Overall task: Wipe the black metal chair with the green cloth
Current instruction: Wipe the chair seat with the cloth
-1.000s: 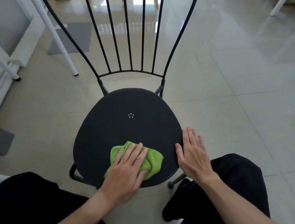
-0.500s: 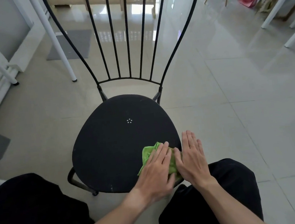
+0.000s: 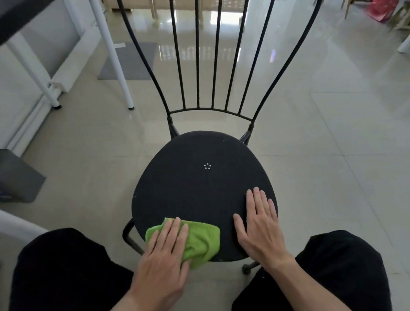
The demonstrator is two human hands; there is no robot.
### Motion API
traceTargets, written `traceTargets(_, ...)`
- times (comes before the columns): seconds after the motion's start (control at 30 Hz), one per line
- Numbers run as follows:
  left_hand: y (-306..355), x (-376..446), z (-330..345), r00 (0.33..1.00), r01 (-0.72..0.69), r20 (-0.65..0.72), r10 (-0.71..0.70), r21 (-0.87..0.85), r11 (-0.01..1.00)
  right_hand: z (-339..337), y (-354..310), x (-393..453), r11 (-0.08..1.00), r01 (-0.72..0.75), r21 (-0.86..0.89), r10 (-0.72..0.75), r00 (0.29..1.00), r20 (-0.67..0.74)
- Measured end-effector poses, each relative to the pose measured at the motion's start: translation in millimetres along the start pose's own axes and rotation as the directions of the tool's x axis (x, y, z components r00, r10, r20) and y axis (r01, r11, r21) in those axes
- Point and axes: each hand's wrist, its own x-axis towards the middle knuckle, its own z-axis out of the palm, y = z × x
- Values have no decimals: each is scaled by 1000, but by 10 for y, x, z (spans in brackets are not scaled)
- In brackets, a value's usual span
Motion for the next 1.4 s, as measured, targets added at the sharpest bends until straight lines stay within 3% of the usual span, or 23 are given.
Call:
traceTargets(0.1,-270,116,1,985,170,-44,-169,25,985,1,-19,17,1000,8,-23,-8,999,-32)
traceTargets(0.23,-107,347,46,940,339,-20,-341,-49,939,-30,-54,24,1000,-18,15,19,999,-33)
traceTargets(0.5,758,503,127,998,55,-3,-57,-220,974,-60,-23,-9,996,-28,83,28,1000,-4)
traceTargets(0.63,762,417,65,997,-28,63,53,-347,938,-41,3,-51,995,-52,80,51,999,6)
traceTargets(0.97,504,97,134,962,-264,40,271,-132,956,-17,-456,141,975,-131,178,138,990,-26)
traceTargets(1.07,306,-87,115,950,-307,46,309,-53,950,42,-605,128,984,-93,151,103,993,-55)
traceTargets(1.3,-328,-97,17,999,-49,9,50,-84,995,170,-387,-92,999,-36,-33,33,996,-86)
traceTargets(1.4,-629,114,-23,987,159,-19,-162,-122,980,124,-239,-50,997,-67,-38,63,994,-90)
